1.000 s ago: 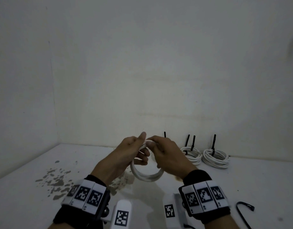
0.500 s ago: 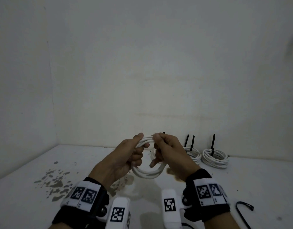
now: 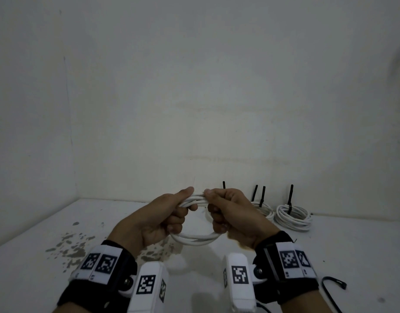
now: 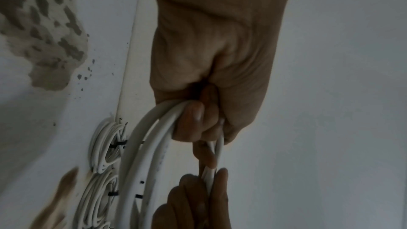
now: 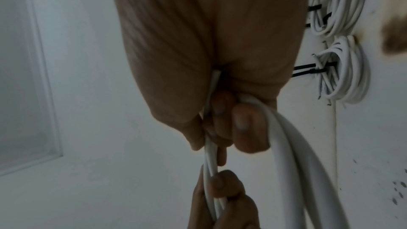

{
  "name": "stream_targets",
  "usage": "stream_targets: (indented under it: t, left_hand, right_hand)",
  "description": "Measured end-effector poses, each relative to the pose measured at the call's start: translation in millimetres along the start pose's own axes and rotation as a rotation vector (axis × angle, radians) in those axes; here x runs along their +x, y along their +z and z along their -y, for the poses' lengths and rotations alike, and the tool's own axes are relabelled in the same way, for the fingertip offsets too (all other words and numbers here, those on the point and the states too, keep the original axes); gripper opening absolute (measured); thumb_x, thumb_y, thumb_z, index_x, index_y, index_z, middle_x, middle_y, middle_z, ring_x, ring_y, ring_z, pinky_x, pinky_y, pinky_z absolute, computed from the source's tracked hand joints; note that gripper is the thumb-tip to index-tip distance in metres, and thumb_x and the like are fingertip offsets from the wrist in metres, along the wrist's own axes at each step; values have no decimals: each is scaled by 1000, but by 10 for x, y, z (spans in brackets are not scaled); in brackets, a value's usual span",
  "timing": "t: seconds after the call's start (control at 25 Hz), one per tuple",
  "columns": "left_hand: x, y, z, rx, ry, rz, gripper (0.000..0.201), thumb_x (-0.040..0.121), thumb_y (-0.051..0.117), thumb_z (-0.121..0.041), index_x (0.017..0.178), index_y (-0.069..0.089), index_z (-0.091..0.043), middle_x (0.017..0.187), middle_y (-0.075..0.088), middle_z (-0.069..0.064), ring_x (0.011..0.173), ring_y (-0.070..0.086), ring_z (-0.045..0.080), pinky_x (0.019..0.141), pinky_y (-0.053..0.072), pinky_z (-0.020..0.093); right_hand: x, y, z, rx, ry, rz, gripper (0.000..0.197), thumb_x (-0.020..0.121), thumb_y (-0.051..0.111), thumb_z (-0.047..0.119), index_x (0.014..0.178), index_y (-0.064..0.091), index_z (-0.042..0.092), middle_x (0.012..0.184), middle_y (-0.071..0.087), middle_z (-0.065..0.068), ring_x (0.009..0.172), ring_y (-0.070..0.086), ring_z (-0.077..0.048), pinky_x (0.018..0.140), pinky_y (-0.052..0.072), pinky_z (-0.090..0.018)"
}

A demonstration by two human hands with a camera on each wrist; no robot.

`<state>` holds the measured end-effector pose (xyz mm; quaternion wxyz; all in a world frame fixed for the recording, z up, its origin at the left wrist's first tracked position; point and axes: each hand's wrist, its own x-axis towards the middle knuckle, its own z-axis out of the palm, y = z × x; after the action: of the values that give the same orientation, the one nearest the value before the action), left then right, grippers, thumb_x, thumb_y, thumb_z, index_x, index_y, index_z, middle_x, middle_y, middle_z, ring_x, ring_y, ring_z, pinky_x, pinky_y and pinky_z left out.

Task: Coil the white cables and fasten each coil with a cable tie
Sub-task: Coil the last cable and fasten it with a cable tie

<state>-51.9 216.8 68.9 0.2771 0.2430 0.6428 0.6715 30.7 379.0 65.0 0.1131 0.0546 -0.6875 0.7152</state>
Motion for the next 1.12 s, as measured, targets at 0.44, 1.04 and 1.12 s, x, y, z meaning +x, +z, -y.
stream_targets:
  t: [0.44, 1.04, 1.12]
  left_hand:
    - [27, -97, 89, -8, -226, 140, 39, 83, 47, -30, 77, 70, 1, 63, 58, 12, 48, 50, 20, 59, 49, 32]
    - [108, 190, 196, 286, -7, -182, 51, 98, 43, -55, 65, 48, -17, 51, 30, -6, 45, 26, 10, 45, 26, 24]
    - [128, 202, 205, 250, -9, -186, 47, 99, 43, -51, 65, 47, -18, 52, 28, -7, 44, 25, 10, 45, 26, 23]
  right_hand:
    - [-31, 140, -16, -552, 15, 24, 33, 103, 50, 35, 97, 63, 5, 66, 48, -7, 40, 33, -11, 39, 33, -22]
    - [-89, -163, 22, -333, 123, 24, 32, 100, 56, 38, 112, 62, 9, 91, 70, -16, 75, 66, -28, 68, 56, -34]
    - [-75, -204, 36, -387, 125, -22, 28, 100, 56, 35, 110, 65, 11, 100, 71, -20, 79, 68, -23, 75, 58, -36]
